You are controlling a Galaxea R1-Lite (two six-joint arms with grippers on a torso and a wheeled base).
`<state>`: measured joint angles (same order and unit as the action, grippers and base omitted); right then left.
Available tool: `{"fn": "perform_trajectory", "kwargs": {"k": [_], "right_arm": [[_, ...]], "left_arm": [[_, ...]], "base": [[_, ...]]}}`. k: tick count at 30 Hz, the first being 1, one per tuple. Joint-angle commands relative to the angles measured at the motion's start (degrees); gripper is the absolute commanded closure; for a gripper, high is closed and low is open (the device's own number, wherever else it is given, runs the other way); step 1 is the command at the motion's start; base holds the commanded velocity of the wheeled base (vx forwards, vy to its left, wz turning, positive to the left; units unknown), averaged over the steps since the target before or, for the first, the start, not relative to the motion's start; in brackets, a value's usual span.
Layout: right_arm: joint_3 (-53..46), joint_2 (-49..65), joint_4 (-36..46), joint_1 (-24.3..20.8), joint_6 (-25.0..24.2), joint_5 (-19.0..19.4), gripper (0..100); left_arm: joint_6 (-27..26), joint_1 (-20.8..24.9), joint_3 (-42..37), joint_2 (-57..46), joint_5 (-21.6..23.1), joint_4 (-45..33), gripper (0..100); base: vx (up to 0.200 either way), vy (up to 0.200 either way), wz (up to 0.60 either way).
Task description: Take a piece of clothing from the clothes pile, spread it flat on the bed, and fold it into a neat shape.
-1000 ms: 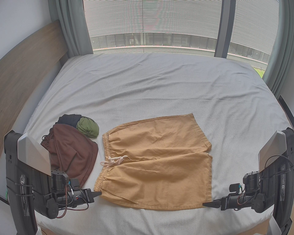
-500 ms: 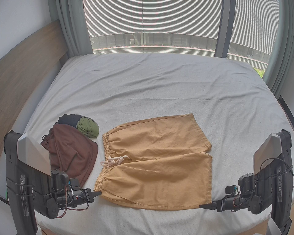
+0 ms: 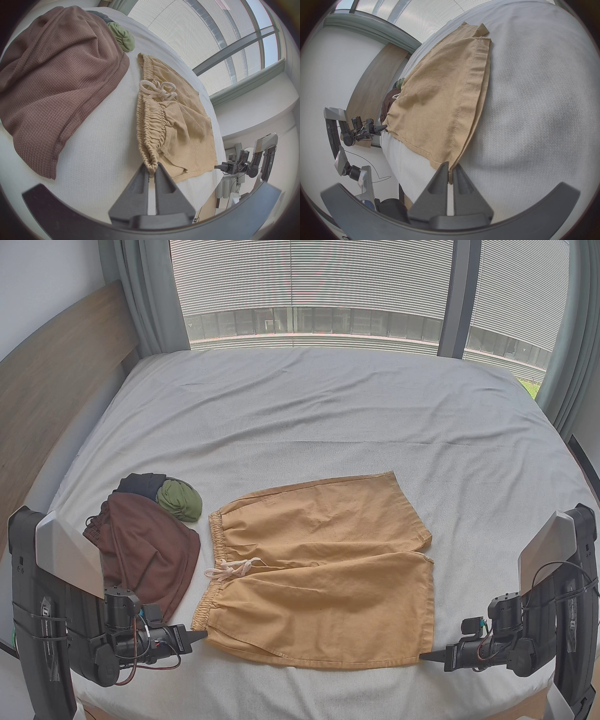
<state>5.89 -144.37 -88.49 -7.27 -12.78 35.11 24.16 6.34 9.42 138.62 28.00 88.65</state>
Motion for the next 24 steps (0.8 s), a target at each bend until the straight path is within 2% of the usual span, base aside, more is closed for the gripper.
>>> {"fn": "perform_trajectory", "kwargs": {"k": [1, 7, 19, 24], "right_arm": [[-1.14, 0.94, -0.01, 0.23, 0.03, 0.05, 100], [-5.89, 9.02, 0.60, 0.76, -0.50, -0.22, 100], [-5.89, 7.53, 1.13, 1.03, -0.94, -1.71, 100], [-5.89, 8.85, 4.73, 0.85, -0.67, -1.71, 100]], "left_arm": [[0.18, 0.08, -0.02, -0.19, 0.12, 0.03, 100], [3.00, 1.31, -2.74, -4.41, 0.30, 0.03, 100], [2.47, 0.78, -3.97, -4.15, 0.47, -0.41, 100], [2.12, 0.87, -4.50, -4.06, 0.47, -0.41, 100]], "base": [[0.000, 0.000, 0.00], [0.000, 0.000, 0.00], [0.000, 0.000, 0.00], [0.000, 0.000, 0.00]]}}
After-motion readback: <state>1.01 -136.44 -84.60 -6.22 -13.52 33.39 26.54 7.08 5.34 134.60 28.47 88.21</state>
